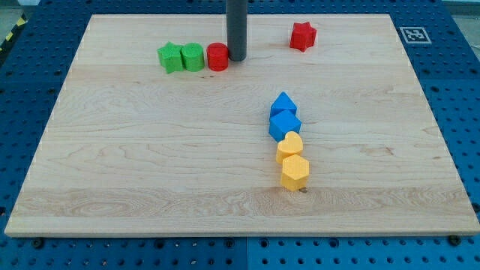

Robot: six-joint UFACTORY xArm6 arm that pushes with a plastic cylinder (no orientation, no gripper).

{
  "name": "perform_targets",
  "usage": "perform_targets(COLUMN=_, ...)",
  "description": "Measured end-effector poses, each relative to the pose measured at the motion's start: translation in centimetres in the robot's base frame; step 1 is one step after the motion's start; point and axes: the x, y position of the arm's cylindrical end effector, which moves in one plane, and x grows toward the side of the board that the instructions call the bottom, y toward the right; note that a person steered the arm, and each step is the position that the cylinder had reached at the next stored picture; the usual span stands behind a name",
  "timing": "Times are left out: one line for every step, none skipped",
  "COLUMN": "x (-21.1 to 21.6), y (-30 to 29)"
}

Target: Move the arm towards the top right corner

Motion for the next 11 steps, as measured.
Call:
perform_targets(x=0.0, y=-0.3)
perform_targets(x=0.0, y=-0.3)
perform_targets(x=0.0, y=2.6)
perform_targets(x=0.0, y=6.4)
perform_targets(x=0.2, y=12.8)
perform_targets(x=0.2, y=13.3)
perform_targets(x=0.2, y=13.3)
perform_targets(x=0.3, y=15.6)
perform_targets(x=0.3, y=18.2)
perform_targets(x=-0.2, y=20.4)
perform_targets(x=-0.2, y=23.2)
